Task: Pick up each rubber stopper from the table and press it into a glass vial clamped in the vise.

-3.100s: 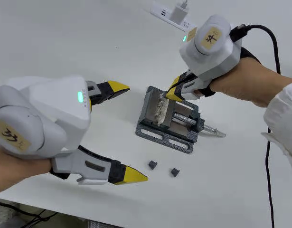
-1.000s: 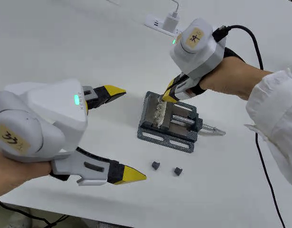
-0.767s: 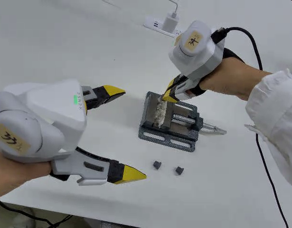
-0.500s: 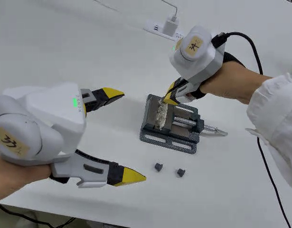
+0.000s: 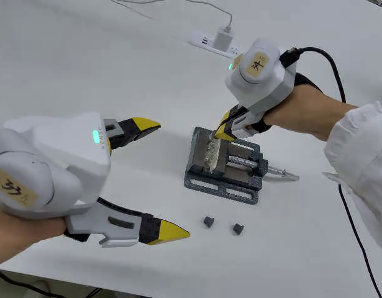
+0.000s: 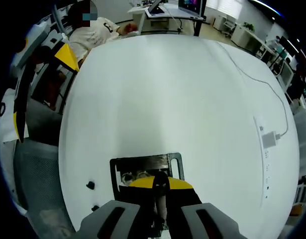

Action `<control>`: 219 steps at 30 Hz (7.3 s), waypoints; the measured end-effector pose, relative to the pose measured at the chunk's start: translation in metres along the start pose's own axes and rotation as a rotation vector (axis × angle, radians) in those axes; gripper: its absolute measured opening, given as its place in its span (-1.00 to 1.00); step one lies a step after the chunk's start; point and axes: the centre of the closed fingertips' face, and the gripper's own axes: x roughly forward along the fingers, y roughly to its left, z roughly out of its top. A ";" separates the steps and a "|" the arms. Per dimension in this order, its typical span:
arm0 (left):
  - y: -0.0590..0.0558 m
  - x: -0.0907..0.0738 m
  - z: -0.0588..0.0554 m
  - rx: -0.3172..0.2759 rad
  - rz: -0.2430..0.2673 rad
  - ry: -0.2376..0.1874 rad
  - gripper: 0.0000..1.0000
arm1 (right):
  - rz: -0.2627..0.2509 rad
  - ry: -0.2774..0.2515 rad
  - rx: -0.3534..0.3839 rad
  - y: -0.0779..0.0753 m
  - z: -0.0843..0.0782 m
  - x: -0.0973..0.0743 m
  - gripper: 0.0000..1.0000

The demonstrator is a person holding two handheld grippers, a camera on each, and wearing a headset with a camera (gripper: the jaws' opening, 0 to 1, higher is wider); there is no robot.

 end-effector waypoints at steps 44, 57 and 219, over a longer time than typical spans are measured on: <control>0.001 0.001 -0.004 0.033 -0.020 0.053 0.80 | -0.016 -0.267 0.085 0.031 -0.012 -0.038 -0.13; -0.001 0.005 -0.002 0.065 -0.042 0.075 0.82 | -0.028 -0.377 0.116 0.045 -0.022 -0.053 0.18; -0.038 0.072 0.030 0.130 -0.213 0.186 -0.92 | -0.171 -0.814 0.274 0.111 -0.060 -0.161 0.24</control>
